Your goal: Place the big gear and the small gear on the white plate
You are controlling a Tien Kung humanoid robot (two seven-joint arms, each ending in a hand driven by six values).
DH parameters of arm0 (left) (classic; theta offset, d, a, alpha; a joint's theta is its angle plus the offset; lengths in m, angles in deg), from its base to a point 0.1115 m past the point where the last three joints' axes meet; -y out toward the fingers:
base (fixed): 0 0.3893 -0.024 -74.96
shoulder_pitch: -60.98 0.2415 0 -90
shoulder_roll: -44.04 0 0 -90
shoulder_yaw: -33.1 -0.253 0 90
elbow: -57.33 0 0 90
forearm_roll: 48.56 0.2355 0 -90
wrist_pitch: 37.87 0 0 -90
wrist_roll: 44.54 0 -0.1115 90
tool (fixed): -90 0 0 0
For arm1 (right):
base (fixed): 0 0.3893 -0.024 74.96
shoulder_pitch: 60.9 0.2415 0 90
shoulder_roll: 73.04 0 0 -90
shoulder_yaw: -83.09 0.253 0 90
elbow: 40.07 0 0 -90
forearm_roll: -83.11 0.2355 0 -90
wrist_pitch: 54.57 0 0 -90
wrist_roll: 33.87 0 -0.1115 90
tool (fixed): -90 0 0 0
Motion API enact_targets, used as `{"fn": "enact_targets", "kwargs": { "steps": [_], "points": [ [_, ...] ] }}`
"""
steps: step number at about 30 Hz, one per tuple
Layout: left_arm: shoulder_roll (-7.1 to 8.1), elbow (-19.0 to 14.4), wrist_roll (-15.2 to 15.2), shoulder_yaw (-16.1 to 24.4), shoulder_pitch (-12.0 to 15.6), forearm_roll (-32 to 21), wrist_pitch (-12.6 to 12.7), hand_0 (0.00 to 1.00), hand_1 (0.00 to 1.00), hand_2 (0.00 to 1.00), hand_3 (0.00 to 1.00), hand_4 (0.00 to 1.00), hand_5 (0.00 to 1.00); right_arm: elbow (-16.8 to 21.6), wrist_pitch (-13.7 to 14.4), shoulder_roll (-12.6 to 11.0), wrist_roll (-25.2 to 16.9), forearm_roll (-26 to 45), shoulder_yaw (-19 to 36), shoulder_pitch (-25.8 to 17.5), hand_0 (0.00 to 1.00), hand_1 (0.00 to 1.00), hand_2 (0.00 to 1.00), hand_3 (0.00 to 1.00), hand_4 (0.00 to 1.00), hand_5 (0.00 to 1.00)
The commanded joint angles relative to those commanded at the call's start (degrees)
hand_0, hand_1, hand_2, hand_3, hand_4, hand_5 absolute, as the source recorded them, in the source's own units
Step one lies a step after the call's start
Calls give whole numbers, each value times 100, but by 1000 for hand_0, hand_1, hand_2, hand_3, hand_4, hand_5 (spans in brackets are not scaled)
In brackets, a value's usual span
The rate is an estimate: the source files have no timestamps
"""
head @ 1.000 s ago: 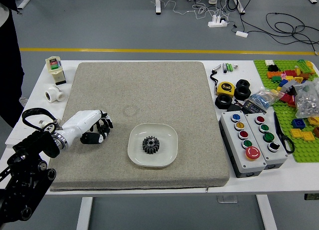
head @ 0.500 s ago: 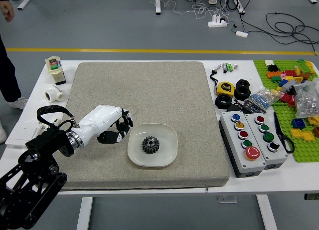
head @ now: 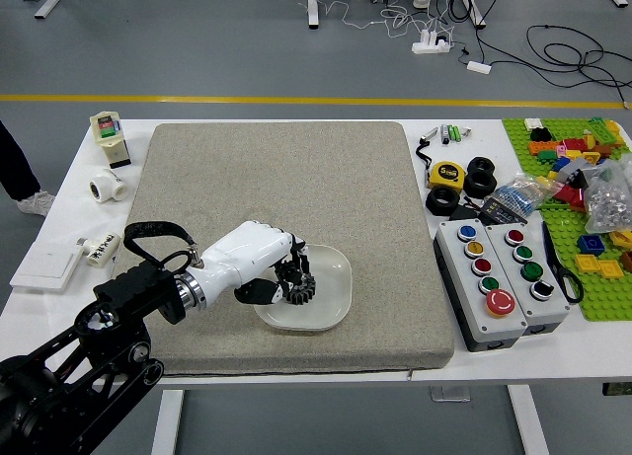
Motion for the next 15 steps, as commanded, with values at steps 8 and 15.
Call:
{"fn": "enact_targets", "kwargs": {
  "steps": [8, 15],
  "points": [
    [-160, 176, -78, -146, -209, 0, -41, 334, 440, 534, 592, 659, 42, 0, 3, -5, -7, 30, -30, 13, 599, 607, 694, 560, 755, 675],
    [-234, 368, -139, -185, -302, 0, -58, 338, 449, 551, 606, 731, 70, 0, 12, -5, -9, 69, -67, 1, 600, 607, 694, 559, 755, 674]
  ]
}}
